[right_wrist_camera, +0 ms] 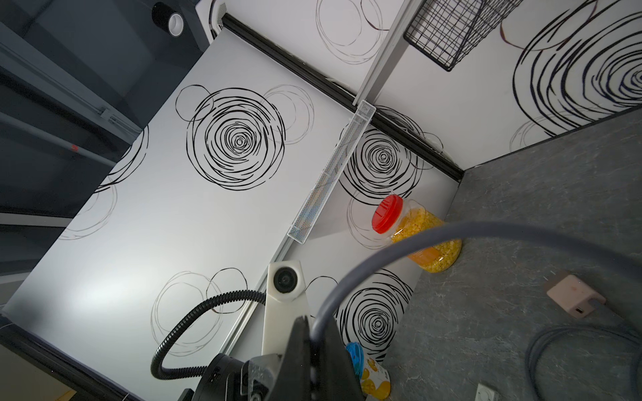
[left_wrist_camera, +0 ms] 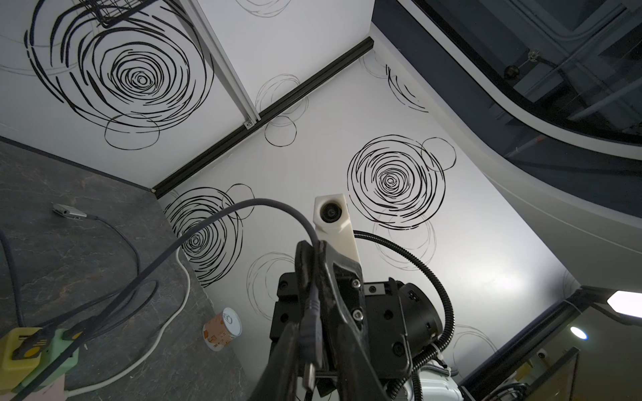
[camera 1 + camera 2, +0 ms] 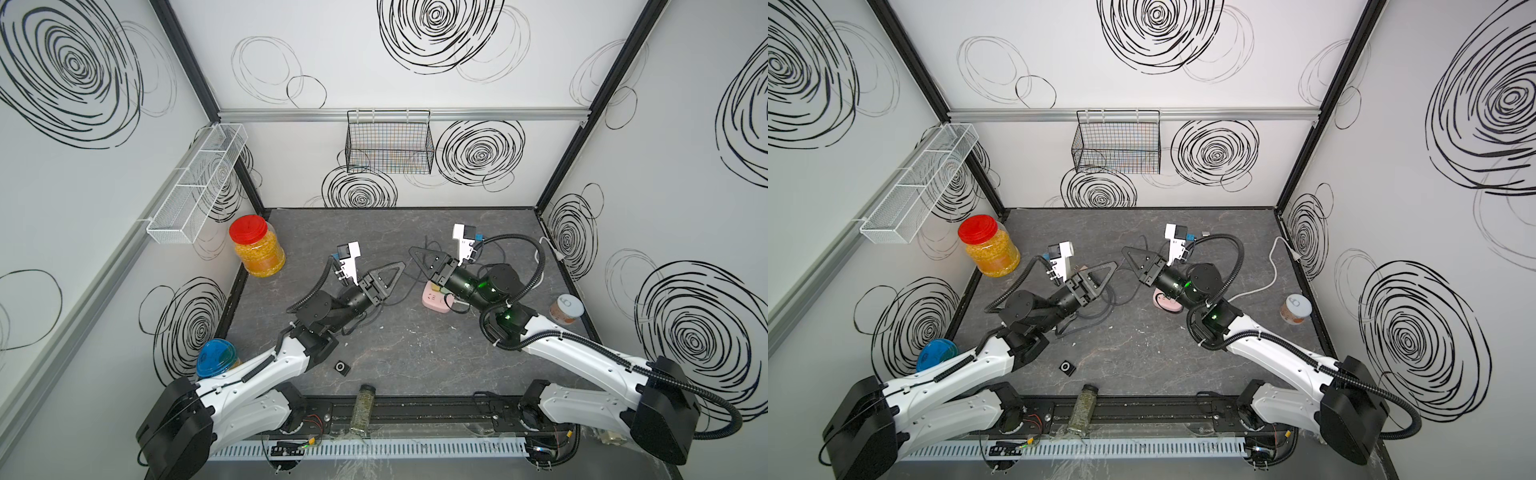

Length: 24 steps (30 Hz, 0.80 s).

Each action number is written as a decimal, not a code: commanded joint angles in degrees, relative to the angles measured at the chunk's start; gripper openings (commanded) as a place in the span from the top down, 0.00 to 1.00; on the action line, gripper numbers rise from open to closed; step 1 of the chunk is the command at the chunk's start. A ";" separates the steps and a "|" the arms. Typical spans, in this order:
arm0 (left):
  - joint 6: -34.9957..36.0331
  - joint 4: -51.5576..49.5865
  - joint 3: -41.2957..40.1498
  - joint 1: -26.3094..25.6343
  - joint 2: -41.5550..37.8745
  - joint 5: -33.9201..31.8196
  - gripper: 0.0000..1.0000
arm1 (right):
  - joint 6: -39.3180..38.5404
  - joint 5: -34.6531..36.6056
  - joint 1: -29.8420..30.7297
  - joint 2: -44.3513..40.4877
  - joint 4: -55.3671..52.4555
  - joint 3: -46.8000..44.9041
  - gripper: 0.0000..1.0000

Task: Charge mp3
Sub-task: Pick up the charging cable from the center of the board.

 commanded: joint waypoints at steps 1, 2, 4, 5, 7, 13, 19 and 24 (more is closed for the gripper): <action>-0.14 3.27 -0.10 -0.25 -1.09 0.33 0.73 | -0.10 0.18 -0.23 -0.33 2.20 0.48 1.00; -0.08 3.10 -0.16 -0.33 -1.25 0.33 0.72 | -0.11 0.30 -0.25 -0.42 2.35 0.43 1.00; -0.16 3.10 -0.55 -0.55 -1.36 0.07 0.72 | -0.11 0.26 -0.25 -0.43 2.62 0.31 1.00; -0.05 3.03 -0.58 -0.66 -1.45 0.14 0.72 | -0.11 0.22 -0.28 -0.42 2.72 0.26 1.00; 0.21 2.48 -0.51 -0.94 -1.41 0.15 0.74 | -0.11 0.00 -0.25 -0.35 2.85 0.44 1.00; -0.03 2.50 -0.33 -1.54 -0.95 0.68 0.76 | 0.06 -0.42 -0.16 -0.17 3.43 0.22 1.00; 0.24 1.14 -0.34 -1.55 -1.63 0.06 0.89 | 0.07 -0.37 -0.16 -0.59 3.10 -0.03 1.00; 0.66 -0.41 -0.07 -1.30 -2.06 -1.22 0.90 | 0.60 0.52 -0.02 -1.13 -6.19 2.92 0.58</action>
